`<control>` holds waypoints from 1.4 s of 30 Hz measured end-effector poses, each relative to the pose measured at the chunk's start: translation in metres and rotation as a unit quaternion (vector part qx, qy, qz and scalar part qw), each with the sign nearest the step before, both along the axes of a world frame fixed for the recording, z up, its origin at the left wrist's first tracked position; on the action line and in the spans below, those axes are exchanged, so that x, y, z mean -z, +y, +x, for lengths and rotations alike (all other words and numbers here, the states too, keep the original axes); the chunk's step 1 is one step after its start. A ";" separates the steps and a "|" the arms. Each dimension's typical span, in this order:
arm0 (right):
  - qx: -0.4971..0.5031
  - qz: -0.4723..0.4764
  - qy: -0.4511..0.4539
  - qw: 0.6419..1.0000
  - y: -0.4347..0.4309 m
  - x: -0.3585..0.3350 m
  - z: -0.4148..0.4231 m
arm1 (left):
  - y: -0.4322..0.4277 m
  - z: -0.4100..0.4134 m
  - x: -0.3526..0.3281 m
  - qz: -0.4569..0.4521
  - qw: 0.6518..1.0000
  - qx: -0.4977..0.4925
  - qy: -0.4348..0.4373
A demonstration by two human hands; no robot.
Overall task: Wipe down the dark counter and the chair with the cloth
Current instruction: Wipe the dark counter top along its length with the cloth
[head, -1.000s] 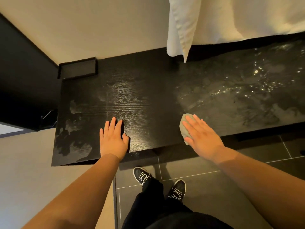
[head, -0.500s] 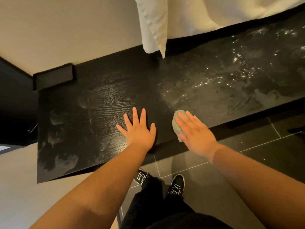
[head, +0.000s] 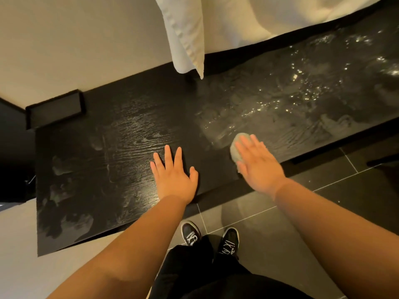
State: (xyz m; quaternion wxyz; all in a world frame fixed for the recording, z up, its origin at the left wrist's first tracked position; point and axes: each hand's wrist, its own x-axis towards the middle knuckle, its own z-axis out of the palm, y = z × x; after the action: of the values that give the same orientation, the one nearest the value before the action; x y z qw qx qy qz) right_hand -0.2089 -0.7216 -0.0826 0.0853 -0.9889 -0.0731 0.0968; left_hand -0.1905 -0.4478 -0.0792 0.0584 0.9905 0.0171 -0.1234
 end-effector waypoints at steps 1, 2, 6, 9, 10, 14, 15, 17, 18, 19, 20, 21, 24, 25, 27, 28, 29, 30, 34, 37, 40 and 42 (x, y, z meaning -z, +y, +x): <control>0.036 -0.008 0.008 0.999 -0.008 -0.002 0.003 | 0.001 0.000 0.000 -0.006 1.000 -0.002 -0.004; 0.061 -0.017 0.012 0.998 -0.009 -0.005 0.005 | 0.002 0.000 0.001 -0.008 1.000 -0.002 -0.008; 0.103 -0.028 0.011 0.994 0.031 -0.008 0.005 | 0.002 0.002 0.001 -0.018 1.000 -0.004 -0.008; 0.018 -0.018 -0.019 0.999 0.071 0.000 -0.002 | 0.000 0.003 0.000 -0.017 1.000 -0.010 -0.006; -0.003 -0.010 -0.025 1.000 0.076 0.002 -0.004 | 0.000 0.003 0.000 -0.015 1.000 -0.008 -0.004; -0.118 -0.013 -0.018 0.993 0.049 0.005 0.002 | 0.000 0.003 0.000 -0.006 1.000 -0.008 0.011; -0.129 -0.019 -0.016 0.991 0.034 0.005 0.005 | 0.000 0.004 0.000 -0.004 1.000 -0.006 0.012; -0.082 -0.028 -0.019 0.996 0.003 0.002 0.011 | 0.000 0.004 -0.001 0.001 1.000 -0.005 0.013; -0.036 -0.029 -0.012 0.999 -0.009 -0.001 0.014 | 0.000 0.005 -0.001 0.004 1.000 -0.004 0.012; 0.009 -0.027 -0.001 1.000 -0.018 -0.004 0.016 | 0.000 0.004 -0.002 0.006 1.000 -0.002 0.012; 0.039 -0.031 0.008 0.999 -0.023 -0.006 0.016 | 0.000 0.004 -0.002 0.007 1.000 0.000 0.011; 0.057 -0.040 0.011 0.998 -0.024 -0.008 0.017 | 0.000 0.003 -0.003 0.005 1.000 0.001 0.009; 0.084 -0.047 0.006 0.995 -0.009 -0.010 0.019 | 0.001 0.004 -0.001 -0.001 1.000 0.000 0.002; 0.072 -0.040 0.001 0.997 -0.002 -0.009 0.017 | 0.000 0.004 -0.001 0.003 1.000 0.000 -0.002; -0.001 -0.024 -0.013 1.000 0.015 -0.005 0.011 | -0.001 0.004 0.001 0.010 1.000 -0.004 -0.006; -0.047 -0.016 -0.018 0.999 0.021 -0.003 0.009 | -0.001 0.004 0.001 0.009 1.000 -0.007 -0.005; -0.094 -0.009 -0.024 0.995 0.024 0.000 0.008 | -0.001 0.004 0.001 0.008 1.000 -0.008 -0.007; -0.139 -0.002 -0.028 0.990 0.022 0.002 0.009 | 0.000 0.004 0.001 0.008 1.000 -0.008 -0.010; -0.218 -0.013 -0.029 0.975 -0.027 0.002 0.032 | 0.000 0.003 0.000 0.009 1.000 -0.014 -0.017; -0.121 -0.020 -0.027 0.992 -0.064 -0.002 0.045 | -0.002 0.002 0.001 0.007 0.999 -0.018 -0.028; -0.048 -0.008 -0.029 0.998 -0.053 -0.006 0.044 | -0.002 0.002 -0.001 0.008 0.999 -0.021 -0.031; -0.052 0.006 -0.051 0.997 -0.025 -0.008 0.035 | -0.003 0.002 -0.002 0.000 0.999 -0.025 -0.034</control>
State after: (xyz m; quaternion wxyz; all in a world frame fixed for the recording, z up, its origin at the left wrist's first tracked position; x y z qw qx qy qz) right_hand -0.1736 -0.7469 -0.0743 0.0822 -0.9869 -0.1293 0.0501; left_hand -0.1883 -0.4504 -0.0775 0.0622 0.9934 0.0399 -0.0876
